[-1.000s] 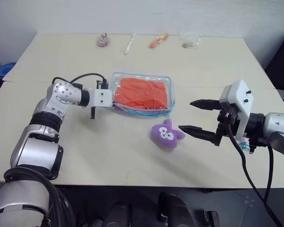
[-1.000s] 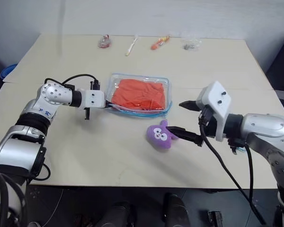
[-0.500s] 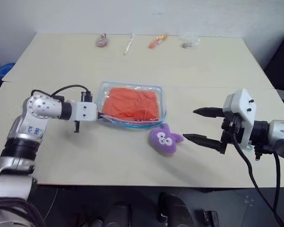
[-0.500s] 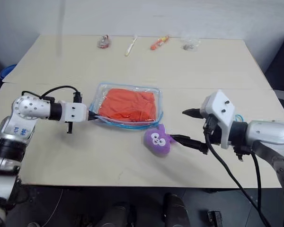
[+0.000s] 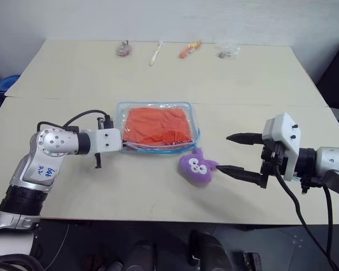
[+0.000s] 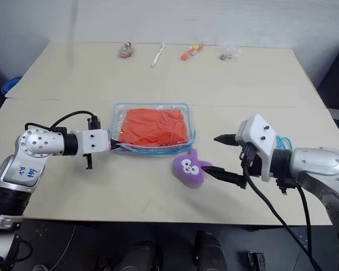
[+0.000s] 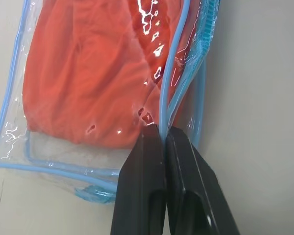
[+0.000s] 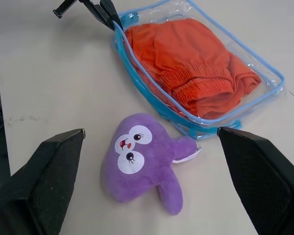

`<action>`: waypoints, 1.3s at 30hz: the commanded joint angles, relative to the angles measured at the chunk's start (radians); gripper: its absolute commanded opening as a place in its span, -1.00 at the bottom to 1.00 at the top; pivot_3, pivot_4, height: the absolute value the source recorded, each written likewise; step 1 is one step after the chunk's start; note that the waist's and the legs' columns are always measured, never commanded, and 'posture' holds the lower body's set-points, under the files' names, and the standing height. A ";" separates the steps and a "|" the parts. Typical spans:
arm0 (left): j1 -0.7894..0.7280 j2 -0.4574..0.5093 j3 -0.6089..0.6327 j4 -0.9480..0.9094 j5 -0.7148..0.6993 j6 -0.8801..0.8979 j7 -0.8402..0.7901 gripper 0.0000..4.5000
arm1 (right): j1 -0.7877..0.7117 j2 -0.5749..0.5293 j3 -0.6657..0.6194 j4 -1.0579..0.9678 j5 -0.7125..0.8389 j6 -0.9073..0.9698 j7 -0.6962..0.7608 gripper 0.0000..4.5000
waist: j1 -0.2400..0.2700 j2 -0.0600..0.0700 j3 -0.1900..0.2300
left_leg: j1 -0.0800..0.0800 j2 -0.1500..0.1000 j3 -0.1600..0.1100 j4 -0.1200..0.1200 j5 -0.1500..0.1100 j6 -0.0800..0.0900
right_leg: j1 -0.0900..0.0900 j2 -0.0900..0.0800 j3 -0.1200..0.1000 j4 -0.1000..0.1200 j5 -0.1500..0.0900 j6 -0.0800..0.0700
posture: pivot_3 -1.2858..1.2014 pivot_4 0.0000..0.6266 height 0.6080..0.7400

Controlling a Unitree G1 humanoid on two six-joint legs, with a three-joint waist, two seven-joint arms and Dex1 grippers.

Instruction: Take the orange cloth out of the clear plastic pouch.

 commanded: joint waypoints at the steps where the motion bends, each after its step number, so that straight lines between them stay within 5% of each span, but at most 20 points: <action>1: -0.010 0.015 0.016 0.045 0.001 -0.055 0.022 -0.99 | 0.000 -0.008 -0.008 -0.011 0.000 -0.023 0.006 1.00 | 0.000 0.000 0.000 | 0.000 0.000 0.000 0.000 0.000 0.000 | 0.000 0.000 0.000 0.000 0.000 0.000 | 0.03 -0.52 1.00; 9: -0.108 -0.045 -0.045 0.278 0.053 -0.263 0.081 -0.99 | -0.002 -0.001 0.003 -0.004 -0.001 -0.033 0.003 1.00 | 0.003 0.000 0.000 | 0.000 -0.001 0.000 0.000 0.000 0.000 | 0.000 -0.001 0.000 0.000 0.000 0.000 | 0.03 -0.52 1.00; 15: -0.108 -0.045 -0.030 0.279 0.011 -0.250 0.044 -0.99 | 0.003 -0.012 -0.011 -0.007 0.009 -0.031 0.009 1.00 | 0.000 0.000 0.000 | 0.000 -0.001 0.000 0.000 0.000 0.000 | 0.000 0.000 0.000 0.000 0.000 0.000 | 0.03 -0.52 1.00; 24: -0.048 0.029 0.052 0.157 -0.116 -0.120 -0.041 0.14 | 0.023 -0.004 -0.014 -0.018 0.008 -0.032 -0.003 1.00 | -0.002 0.000 0.000 | 0.000 0.000 0.000 0.000 0.000 0.000 | 0.000 0.000 0.000 0.000 0.000 0.000 | 0.03 -0.52 1.00; 28: -0.010 0.099 0.195 -0.034 -0.421 0.233 -0.182 0.67 | 0.039 0.029 -0.005 -0.024 0.014 -0.008 -0.063 1.00 | -0.001 0.000 0.000 | 0.000 0.001 -0.001 0.000 0.000 0.000 | 0.000 0.000 0.000 0.000 0.000 0.000 | 0.03 -0.52 1.00; 32: -0.103 0.195 0.302 -0.129 -0.754 0.670 -0.274 0.67 | 0.060 0.088 0.066 -0.073 -0.009 0.022 -0.165 1.00 | -0.002 -0.001 0.000 | 0.000 0.001 -0.003 0.001 0.000 0.000 | 0.000 0.000 -0.001 0.001 0.000 0.000 | 0.03 -0.52 1.00; 39: -0.235 0.244 0.259 -0.152 -0.879 0.844 -0.364 0.67 | 0.070 0.181 0.306 -0.044 -0.203 -0.007 -0.303 1.00 | -0.005 0.000 -0.001 | 0.001 0.000 -0.005 0.000 0.000 0.000 | 0.000 0.000 0.001 0.001 0.000 0.000 | 0.03 -0.52 1.00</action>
